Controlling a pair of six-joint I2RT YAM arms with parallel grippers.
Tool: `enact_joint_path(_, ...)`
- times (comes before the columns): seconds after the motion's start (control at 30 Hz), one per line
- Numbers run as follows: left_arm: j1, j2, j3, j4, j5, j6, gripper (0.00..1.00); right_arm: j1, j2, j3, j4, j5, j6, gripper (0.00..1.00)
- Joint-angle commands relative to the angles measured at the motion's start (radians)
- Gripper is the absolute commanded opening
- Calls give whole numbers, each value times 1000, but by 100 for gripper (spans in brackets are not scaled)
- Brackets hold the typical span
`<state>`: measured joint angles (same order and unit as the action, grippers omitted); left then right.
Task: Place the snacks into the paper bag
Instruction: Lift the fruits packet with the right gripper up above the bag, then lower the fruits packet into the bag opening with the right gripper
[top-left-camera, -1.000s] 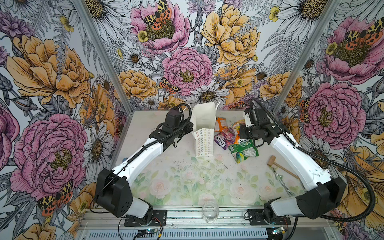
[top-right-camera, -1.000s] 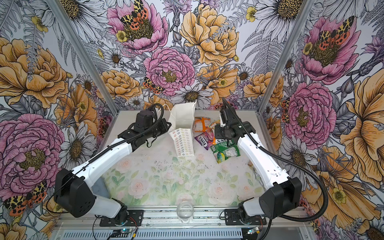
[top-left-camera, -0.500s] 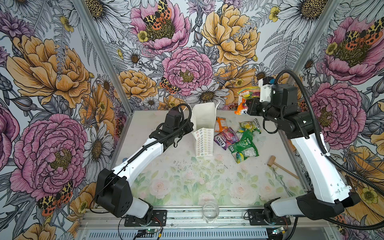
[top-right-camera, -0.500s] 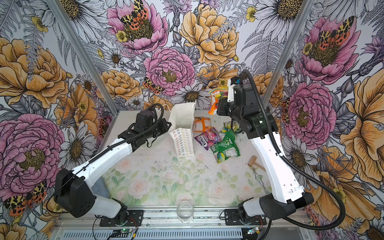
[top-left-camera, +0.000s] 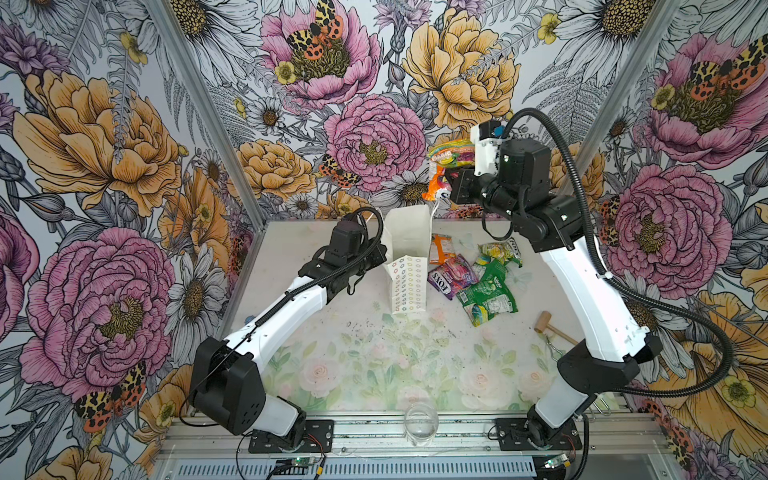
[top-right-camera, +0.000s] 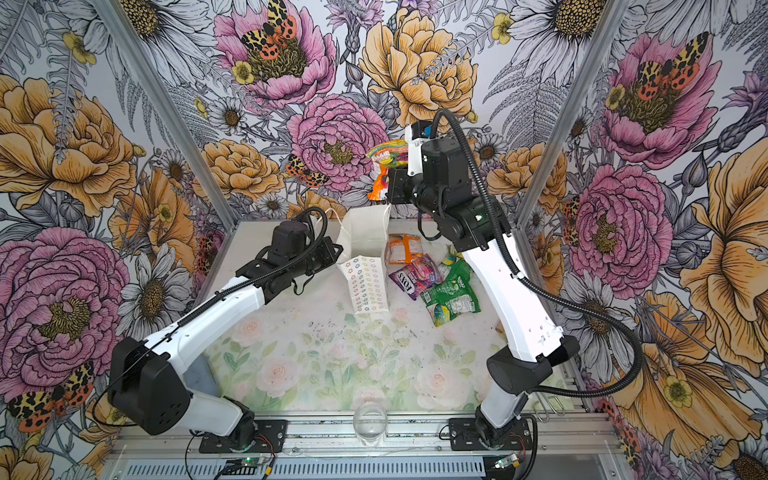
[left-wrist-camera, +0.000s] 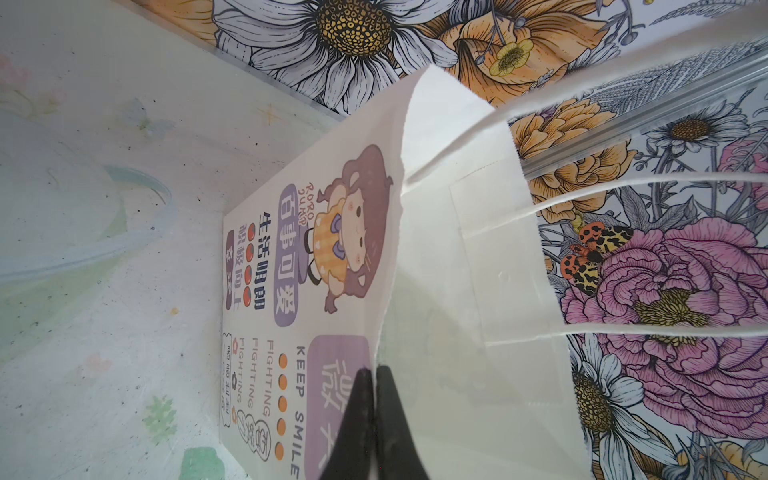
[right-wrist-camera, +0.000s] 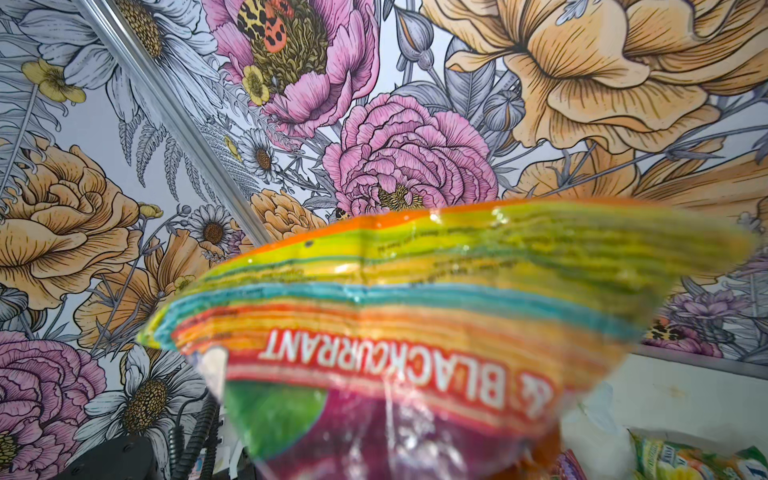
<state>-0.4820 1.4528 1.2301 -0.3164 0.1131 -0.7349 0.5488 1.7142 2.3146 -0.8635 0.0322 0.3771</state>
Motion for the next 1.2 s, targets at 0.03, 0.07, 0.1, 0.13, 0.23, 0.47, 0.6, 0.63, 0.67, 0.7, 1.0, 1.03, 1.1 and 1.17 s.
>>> enact_joint_path(0.03, -1, -14, -2, 8, 19, -9, 0, 26, 33, 61, 97, 6, -3, 0)
enact_joint_path(0.07, 0, -14, -2, 8, 19, -9, 0, 32, 42, 71, 98, 6, -3, 0)
enact_joint_path(0.1, 0, -16, -2, 8, 18, -9, 0, 38, 54, 82, 100, 6, -3, 0)
enact_joint_path(0.13, -1, -16, -3, 8, 17, -11, 0, 45, 66, 92, 101, 6, 0, 0)
enact_joint_path(0.23, -1, -16, -4, 10, 18, -10, 0, 64, 97, 111, 107, 11, 7, 0)
enact_joint_path(0.47, -1, -20, -7, 13, 22, -11, 0, 96, 161, 111, 111, 41, 31, 0)
enact_joint_path(0.6, 0, -25, -8, 17, 26, -12, 0, 100, 190, 92, 110, 57, 73, 0)
enact_joint_path(0.63, -1, -25, -9, 18, 25, -12, 0, 100, 195, 87, 110, 58, 82, 0)
enact_joint_path(0.67, -1, -26, -11, 20, 25, -12, 0, 100, 201, 82, 110, 58, 90, 0)
enact_joint_path(0.7, 0, -26, -13, 20, 26, -14, 0, 100, 205, 76, 110, 56, 95, 0)
enact_joint_path(1.0, 0, -35, -35, 35, 25, -18, 0, 102, 198, -35, 110, 102, 130, 0)
enact_joint_path(1.03, 0, -37, -39, 36, 25, -19, 0, 102, 194, -52, 110, 103, 134, 0)
enact_joint_path(1.1, 2, -41, -43, 37, 23, -20, 0, 102, 181, -89, 110, 105, 138, 0)
enact_joint_path(1.17, 3, -43, -47, 40, 22, -21, 0, 102, 172, -124, 110, 109, 142, 0)
